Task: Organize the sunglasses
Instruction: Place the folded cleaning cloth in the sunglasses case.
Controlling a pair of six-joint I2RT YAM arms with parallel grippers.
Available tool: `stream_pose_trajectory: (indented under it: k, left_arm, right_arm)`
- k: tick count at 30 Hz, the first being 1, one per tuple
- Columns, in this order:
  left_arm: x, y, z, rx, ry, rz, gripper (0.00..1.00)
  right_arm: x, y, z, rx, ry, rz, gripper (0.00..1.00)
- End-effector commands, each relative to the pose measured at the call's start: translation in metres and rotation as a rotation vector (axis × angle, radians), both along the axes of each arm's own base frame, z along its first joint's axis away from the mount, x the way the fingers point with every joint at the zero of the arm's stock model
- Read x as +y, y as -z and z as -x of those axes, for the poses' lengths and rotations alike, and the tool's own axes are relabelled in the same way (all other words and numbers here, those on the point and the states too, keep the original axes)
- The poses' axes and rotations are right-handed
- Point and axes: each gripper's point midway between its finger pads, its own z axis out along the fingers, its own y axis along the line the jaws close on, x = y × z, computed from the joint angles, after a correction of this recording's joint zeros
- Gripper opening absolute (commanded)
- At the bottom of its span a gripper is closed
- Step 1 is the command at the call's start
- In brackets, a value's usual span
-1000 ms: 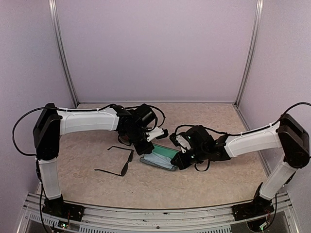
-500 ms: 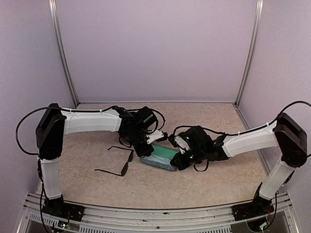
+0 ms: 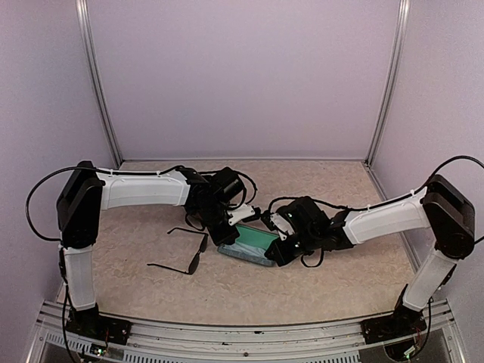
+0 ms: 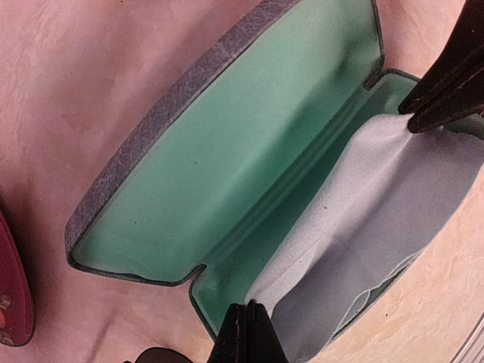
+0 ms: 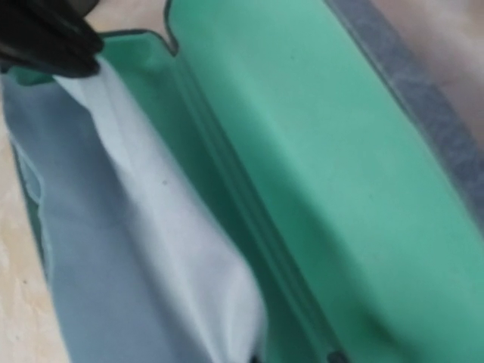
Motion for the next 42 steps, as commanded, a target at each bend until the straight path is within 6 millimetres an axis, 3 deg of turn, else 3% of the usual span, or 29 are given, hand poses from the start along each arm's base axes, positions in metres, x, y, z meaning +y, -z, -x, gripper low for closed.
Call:
stream_pose_trajectory:
  k: [1, 27, 42]
  left_arm:
    - [-0.0027, 0.0013, -0.0014, 0.019, -0.002, 0.007, 0.00]
    - [-0.0070, 0.0049, -0.0016, 0.027, -0.008, 0.013, 0.02]
    - [-0.0092, -0.0015, -0.0077, -0.014, -0.023, 0.016, 0.25]
  right_arm:
    - [-0.0006, 0.0013, -0.0053, 0.000, -0.004, 0.013, 0.00]
    - [0.0020, 0.0073, -0.0049, 0.006, -0.025, 0.026, 0.00]
    - [0.0035, 0.0025, -0.0042, 0.006, -0.036, 0.024, 0.02]
